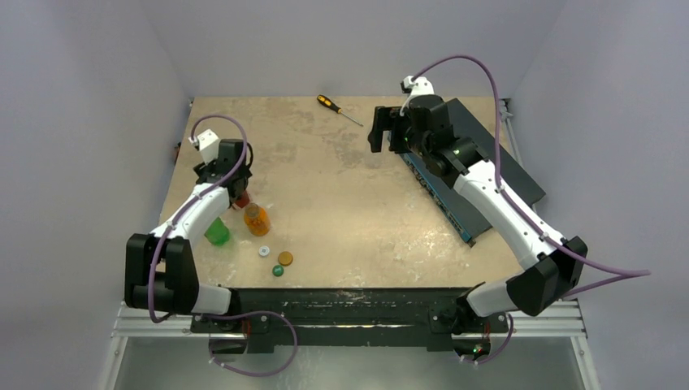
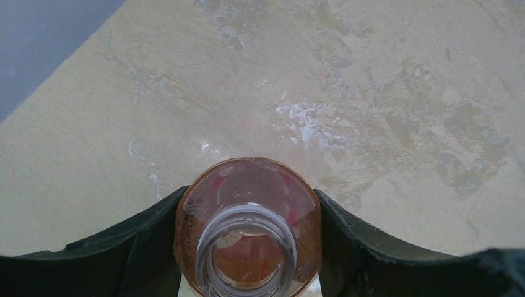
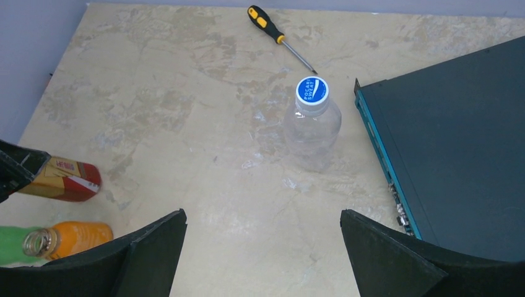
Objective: Screw on the bottle caps
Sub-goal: Pick up the plastic bottle at the center of the board.
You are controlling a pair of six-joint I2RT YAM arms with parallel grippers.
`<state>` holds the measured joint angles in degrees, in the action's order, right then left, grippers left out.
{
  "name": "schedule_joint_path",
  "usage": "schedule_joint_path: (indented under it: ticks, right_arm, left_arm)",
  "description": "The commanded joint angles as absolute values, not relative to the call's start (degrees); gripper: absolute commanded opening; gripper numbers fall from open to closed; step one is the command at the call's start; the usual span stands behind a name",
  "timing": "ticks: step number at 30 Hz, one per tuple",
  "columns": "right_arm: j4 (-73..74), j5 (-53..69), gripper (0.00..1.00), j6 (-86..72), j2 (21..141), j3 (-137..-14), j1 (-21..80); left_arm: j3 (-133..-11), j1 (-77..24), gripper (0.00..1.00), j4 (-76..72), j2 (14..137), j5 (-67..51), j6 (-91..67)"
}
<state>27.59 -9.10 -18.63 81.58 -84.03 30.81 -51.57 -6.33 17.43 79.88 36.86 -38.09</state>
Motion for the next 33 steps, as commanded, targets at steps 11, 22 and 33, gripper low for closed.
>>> schedule_joint_path:
  ticks: [11, 22, 33]
  right_arm:
    - [16.3, 0.5, 0.99, -16.9, 72.7, -78.5, 31.4]
    - [9.4, 13.7, 0.99, -5.8, 66.0, -70.3, 38.1]
    - [12.2, 13.7, 0.99, -2.9, 66.8, -65.7, 42.2]
  left_arm:
    - [-72.2, -6.2, 0.13, 15.4, 82.9, 11.2, -23.5]
    - [-85.3, -17.7, 0.12, 28.4, 88.6, -31.3, -24.4]
    - [-80.7, -20.5, 0.16, 24.3, 81.1, -46.5, -26.8]
